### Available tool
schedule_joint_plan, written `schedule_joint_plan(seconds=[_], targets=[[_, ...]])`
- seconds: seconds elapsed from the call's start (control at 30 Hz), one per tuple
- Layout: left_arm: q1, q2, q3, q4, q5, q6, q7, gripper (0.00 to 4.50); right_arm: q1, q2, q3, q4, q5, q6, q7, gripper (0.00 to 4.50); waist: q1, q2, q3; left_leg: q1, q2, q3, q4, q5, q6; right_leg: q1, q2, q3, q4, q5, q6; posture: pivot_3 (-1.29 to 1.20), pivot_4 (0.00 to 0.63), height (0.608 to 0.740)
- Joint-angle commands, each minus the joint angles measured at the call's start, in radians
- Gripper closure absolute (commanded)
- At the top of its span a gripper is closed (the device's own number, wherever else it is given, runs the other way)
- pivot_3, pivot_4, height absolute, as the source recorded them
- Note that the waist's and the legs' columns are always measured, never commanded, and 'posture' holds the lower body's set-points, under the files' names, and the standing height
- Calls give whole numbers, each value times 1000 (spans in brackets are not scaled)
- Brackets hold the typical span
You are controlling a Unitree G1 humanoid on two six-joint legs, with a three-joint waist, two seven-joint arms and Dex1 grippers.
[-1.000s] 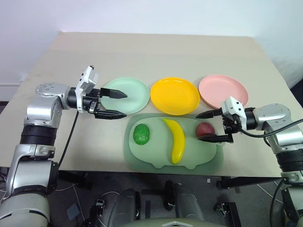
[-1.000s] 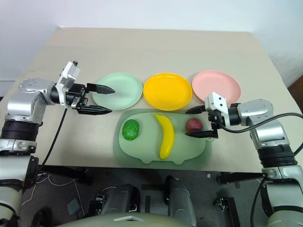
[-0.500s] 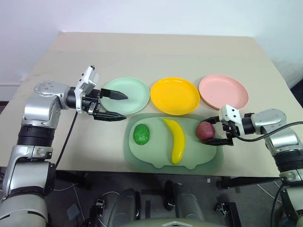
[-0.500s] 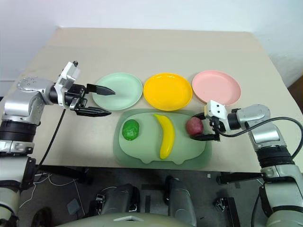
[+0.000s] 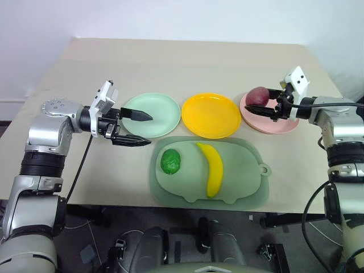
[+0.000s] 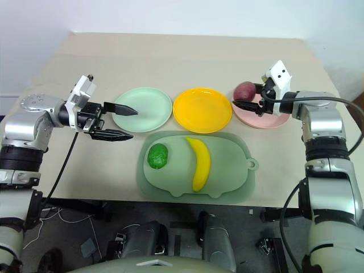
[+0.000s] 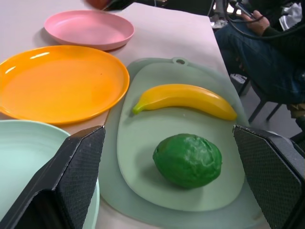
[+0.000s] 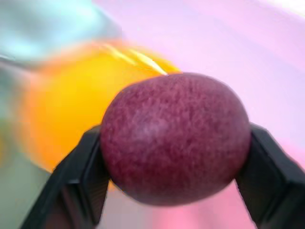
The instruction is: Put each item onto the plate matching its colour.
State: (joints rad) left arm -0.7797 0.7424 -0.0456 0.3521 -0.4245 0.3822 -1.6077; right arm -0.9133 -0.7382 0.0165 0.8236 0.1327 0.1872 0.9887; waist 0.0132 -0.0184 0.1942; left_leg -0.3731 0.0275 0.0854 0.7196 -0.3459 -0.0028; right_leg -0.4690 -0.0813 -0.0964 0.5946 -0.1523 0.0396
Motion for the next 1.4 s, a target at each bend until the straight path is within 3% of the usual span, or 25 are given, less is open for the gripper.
schedule_joint_plan(seconds=[0.03, 0.13, 0.2, 0.33, 0.53, 0.6, 0.67, 0.87, 1.03, 1.17, 1.4], targets=[[-10, 11, 22, -16, -8, -8, 2, 0, -84, -7, 27, 164, -127, -98, -203, 1270, -6, 1, 0, 0, 0, 1, 0, 0, 0, 0, 0, 0, 0, 0, 0, 0, 150, 740], [-8, 17, 23, -17, -6, -6, 3, 0, -111, -5, 46, 244, -176, -171, -252, 1270, -16, 1, 0, -1, 0, 2, -1, 0, 0, -2, 0, 1, 0, 0, 0, 0, 150, 740], [-8, 19, 23, -13, -3, -8, 4, 0, -122, 10, 19, 263, -147, -191, -200, 1270, -27, 1, 0, -1, 0, 2, -1, 0, 0, -2, 0, 1, 1, 0, 0, 0, 150, 740], [-12, 21, 24, -8, -3, -9, 3, 0, -130, 18, 22, 277, -165, -236, -210, 24, -34, 1, 0, 0, 1, 2, -2, 0, 0, -2, 1, 1, 1, 0, 0, 0, 150, 740], [-18, 17, 22, 1, -2, -13, 2, 0, -148, 22, 6, 299, -166, -218, -233, 24, -30, 1, 1, 0, 1, 2, -2, 0, 0, -2, 1, 1, 1, 0, 0, 0, 150, 740], [-19, 16, 22, 4, -2, -15, 2, 0, -151, 38, -35, 281, -100, -156, -163, 24, -27, 1, 1, 0, 1, 2, -2, 0, -1, -2, 1, 1, 1, 0, 0, 0, 150, 740], [-18, 13, 22, 1, -5, -14, 2, 0, -130, 62, -97, 197, 3, -108, -57, 24, -28, 1, 1, 0, 1, 2, -2, 0, 0, -2, 0, 1, 1, 0, 0, 0, 150, 740], [-20, 4, 24, 6, -5, -18, 9, 0, -50, 103, -191, 54, 59, -156, -194, 24, -26, 1, 1, 0, 1, 2, -2, 0, -1, -2, 1, 1, 1, 0, 0, 0, 150, 740], [-24, 3, 22, 13, -5, -20, 6, 0, 47, 173, -293, -221, 255, 47, -178, 24, -26, 1, 1, 0, 1, 2, -2, 0, -1, -2, 0, 1, 1, 0, 0, 0, 150, 740], [-30, -2, 21, 20, -6, -21, 4, 0, 208, 235, -271, -457, 289, 76, -199, 24, -24, 1, 0, 0, 2, 1, -2, 0, -1, -2, 1, 1, 1, 0, 0, 0, 150, 740], [-29, -5, 18, 24, -5, -26, 1, 0, 361, 324, -286, -701, 370, 142, -280, 24, -24, 1, 0, 0, 1, 1, -2, 0, 0, -2, 0, 1, 1, 0, 0, 0, 150, 740]])
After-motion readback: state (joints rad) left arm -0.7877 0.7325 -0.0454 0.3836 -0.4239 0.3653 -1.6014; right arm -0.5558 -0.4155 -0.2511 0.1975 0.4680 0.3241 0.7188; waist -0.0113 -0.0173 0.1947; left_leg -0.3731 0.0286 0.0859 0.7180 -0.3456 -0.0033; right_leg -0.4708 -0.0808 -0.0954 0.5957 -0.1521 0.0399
